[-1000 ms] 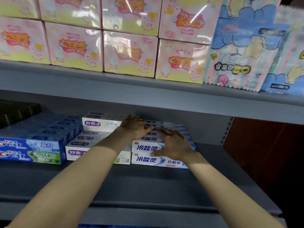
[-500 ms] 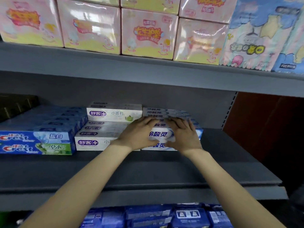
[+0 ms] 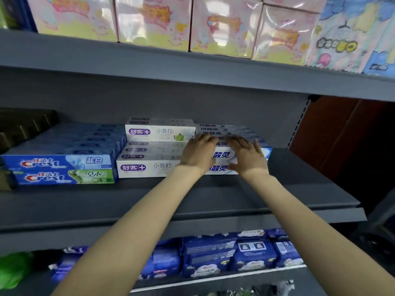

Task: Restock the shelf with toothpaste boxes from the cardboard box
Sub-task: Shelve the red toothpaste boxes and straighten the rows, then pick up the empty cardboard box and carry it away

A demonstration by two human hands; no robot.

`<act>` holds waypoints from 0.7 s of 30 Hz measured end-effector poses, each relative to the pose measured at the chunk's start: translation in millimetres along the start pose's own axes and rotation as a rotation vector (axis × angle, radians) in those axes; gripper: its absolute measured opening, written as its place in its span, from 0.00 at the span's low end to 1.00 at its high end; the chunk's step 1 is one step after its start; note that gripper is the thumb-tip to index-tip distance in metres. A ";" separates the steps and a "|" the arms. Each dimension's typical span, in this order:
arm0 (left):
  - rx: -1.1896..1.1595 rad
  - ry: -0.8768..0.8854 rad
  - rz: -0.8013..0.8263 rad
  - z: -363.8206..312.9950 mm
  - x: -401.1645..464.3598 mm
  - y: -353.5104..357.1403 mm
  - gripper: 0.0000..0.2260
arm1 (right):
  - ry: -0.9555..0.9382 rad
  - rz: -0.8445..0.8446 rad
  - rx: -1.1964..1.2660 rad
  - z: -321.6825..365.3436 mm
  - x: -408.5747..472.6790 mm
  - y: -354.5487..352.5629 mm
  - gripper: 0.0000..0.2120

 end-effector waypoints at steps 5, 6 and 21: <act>0.027 -0.067 -0.076 -10.5 -24.9 -29.6 0.22 | -0.059 -0.103 0.097 21.3 -24.1 -16.8 0.32; 0.035 -0.072 -0.095 -10.5 -36.0 -35.4 0.20 | -0.057 -0.150 0.145 26.2 -32.8 -22.1 0.29; -0.015 -0.433 -0.172 15.6 -343.7 -101.4 0.11 | -0.275 0.026 0.579 216.7 -246.4 -64.8 0.10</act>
Point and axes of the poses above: each hand's wrist, its own x-axis towards the middle knuckle, its own y-axis out of the palm, z = x × y, the point moved 4 cm from there along x, towards the middle knuckle, and after that the axes turned 13 degrees about -x, right-handed, at the moved point
